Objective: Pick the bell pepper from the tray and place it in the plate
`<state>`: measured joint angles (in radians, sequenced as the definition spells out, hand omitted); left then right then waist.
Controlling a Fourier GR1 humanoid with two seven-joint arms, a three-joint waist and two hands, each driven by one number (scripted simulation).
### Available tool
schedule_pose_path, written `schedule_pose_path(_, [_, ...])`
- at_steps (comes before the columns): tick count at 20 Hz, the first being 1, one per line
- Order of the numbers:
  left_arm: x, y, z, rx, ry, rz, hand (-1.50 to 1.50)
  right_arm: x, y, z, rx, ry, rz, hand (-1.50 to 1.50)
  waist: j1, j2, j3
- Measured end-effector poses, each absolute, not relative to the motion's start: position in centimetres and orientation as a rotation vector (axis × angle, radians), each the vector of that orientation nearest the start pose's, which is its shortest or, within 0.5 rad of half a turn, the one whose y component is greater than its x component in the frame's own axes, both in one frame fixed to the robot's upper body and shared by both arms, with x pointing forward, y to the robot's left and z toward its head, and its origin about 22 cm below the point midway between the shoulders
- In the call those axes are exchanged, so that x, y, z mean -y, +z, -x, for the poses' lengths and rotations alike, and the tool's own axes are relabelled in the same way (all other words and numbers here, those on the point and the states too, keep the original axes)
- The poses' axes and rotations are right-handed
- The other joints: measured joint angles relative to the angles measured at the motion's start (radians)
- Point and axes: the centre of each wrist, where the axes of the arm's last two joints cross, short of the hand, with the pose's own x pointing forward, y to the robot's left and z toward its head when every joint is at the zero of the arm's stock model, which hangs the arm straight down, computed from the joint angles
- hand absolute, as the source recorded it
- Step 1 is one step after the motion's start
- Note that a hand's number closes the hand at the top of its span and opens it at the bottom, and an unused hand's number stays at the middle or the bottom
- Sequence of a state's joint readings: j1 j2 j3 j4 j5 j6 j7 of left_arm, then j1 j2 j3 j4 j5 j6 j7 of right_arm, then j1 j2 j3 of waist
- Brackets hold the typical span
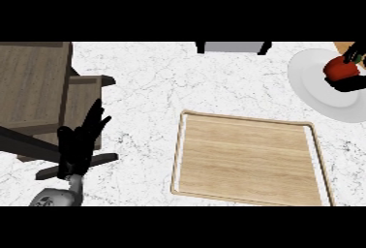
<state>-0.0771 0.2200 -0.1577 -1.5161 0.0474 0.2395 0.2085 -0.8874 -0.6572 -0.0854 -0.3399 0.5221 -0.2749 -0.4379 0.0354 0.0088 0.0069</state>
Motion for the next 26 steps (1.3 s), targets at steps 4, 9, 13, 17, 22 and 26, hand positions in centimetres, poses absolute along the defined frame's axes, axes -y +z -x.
schedule_pose_path(4, [-23.1,0.8,-25.9,1.400,-0.079,-0.198,0.00,43.3,11.1,-39.7,1.492,0.700,1.097,1.50,0.014,0.005,0.003])
schedule_pose_path(9, [-23.2,1.3,-26.3,1.403,-0.089,-0.178,0.00,44.6,9.7,-38.6,1.368,0.757,1.043,1.50,0.031,0.015,0.003])
schedule_pose_path(13, [-22.7,1.4,-26.3,1.408,-0.096,-0.172,0.00,45.2,9.0,-38.1,1.277,0.812,0.950,1.50,0.042,0.020,0.004])
schedule_pose_path(17, [-22.4,1.4,-26.3,1.417,-0.099,-0.170,0.00,45.9,8.3,-37.3,1.180,0.873,0.872,-1.50,0.048,0.023,0.005])
schedule_pose_path(22, [-22.7,1.5,-26.4,1.402,-0.092,-0.177,0.00,46.6,8.0,-36.7,1.239,0.911,0.753,-1.50,0.041,0.022,0.006])
schedule_pose_path(26, [-22.7,1.5,-26.3,1.390,-0.085,-0.181,0.00,46.9,8.6,-36.7,1.435,0.783,0.622,-1.50,0.032,0.019,0.007])
